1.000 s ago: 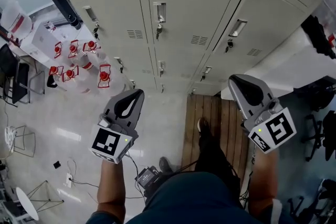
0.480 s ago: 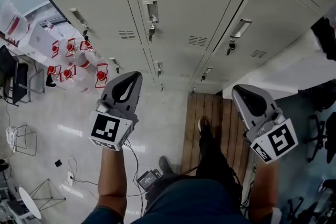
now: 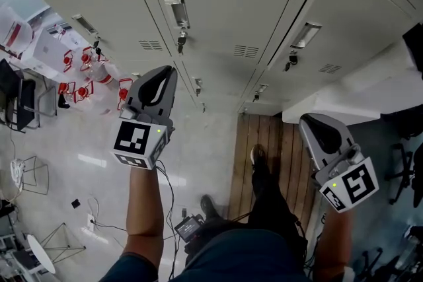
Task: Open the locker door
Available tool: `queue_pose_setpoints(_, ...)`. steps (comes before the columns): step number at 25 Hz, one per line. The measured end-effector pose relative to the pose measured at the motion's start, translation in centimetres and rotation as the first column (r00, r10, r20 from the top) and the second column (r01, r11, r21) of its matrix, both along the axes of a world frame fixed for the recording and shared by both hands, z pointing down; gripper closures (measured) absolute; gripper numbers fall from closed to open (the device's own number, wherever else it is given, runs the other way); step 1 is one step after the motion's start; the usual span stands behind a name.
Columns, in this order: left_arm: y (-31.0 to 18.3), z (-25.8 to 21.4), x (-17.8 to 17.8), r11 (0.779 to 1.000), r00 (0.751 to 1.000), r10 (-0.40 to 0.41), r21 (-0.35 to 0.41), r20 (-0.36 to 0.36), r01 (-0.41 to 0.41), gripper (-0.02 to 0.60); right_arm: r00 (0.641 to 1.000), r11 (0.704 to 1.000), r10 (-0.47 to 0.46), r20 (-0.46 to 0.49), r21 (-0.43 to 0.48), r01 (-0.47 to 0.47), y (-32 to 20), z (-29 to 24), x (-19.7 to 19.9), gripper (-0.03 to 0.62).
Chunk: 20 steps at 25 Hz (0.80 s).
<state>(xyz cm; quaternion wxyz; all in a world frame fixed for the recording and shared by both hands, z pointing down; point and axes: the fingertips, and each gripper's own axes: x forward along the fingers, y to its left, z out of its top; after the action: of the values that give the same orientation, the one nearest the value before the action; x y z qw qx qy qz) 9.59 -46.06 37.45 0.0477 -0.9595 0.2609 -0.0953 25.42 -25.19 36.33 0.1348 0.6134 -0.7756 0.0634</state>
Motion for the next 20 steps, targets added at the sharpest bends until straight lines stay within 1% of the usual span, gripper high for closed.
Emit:
queue_pose_setpoints(7,-3.1,0.7,2.6,0.999,0.999,-0.034,0.007,-0.011,0.034,0.554,1.000,1.000,0.016,0.018,-0.027,-0.016,-0.2,2.0,2.0,0.557)
queue_pose_setpoints(10,-4.4,1.0,3.6,0.998,0.998,-0.055,0.013,-0.014,0.055,0.502,0.999,0.999,0.023,0.027,-0.034,-0.022,-0.3,2.9,2.8,0.557)
queue_pose_setpoints(14,-6.2,1.1,4.5,0.993,0.994,-0.110,0.032,-0.017,0.111,0.478,0.999,0.999,0.026,0.039,-0.042,-0.025,-0.6,3.7,3.2,0.557)
queue_pose_setpoints(18,-8.1,1.1,4.9,0.983,0.985,-0.170,0.070,-0.021,0.171,0.447,0.998,0.999,0.028,0.052,-0.046,-0.026,-0.8,4.6,3.6,0.557)
queue_pose_setpoints(20,-8.8,1.3,5.4,0.977,0.981,-0.192,0.087,-0.012,0.193,0.445,0.998,0.998,0.032,0.060,-0.048,-0.029,-0.8,5.0,3.9,0.557)
